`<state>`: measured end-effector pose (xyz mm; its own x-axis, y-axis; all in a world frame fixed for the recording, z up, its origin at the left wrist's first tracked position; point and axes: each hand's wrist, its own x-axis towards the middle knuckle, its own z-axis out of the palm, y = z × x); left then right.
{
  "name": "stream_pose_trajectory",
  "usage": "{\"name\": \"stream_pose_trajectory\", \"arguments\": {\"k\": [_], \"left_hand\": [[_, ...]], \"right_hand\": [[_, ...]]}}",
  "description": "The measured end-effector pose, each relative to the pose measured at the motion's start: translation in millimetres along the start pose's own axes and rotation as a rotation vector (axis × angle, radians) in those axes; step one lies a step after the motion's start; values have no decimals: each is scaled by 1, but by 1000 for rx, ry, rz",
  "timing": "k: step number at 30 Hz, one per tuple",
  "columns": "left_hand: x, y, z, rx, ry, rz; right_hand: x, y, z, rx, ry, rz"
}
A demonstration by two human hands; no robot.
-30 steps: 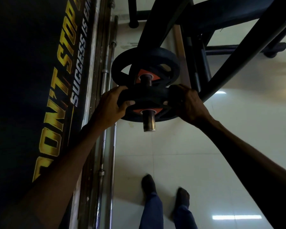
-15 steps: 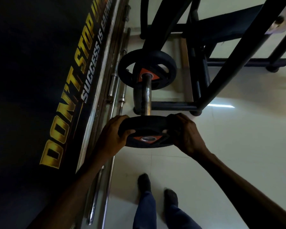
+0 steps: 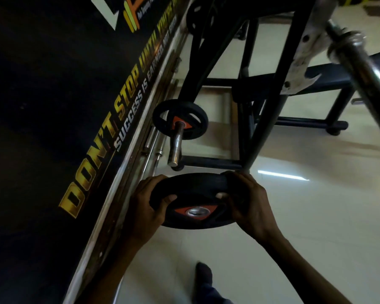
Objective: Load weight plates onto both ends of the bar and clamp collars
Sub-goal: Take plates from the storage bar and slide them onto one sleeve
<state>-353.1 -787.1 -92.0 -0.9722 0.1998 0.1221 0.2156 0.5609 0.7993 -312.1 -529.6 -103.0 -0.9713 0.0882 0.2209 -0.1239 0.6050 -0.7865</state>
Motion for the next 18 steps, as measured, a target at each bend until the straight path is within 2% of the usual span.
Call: {"name": "stream_pose_trajectory", "arguments": {"k": [11, 18], "left_hand": [[-72, 124, 29, -167, 74, 162], [-84, 205, 57, -216, 78, 267]], "right_hand": [[-88, -45, -137, -17, 191, -111], [-117, -45, -217, 21, 278, -92]]}}
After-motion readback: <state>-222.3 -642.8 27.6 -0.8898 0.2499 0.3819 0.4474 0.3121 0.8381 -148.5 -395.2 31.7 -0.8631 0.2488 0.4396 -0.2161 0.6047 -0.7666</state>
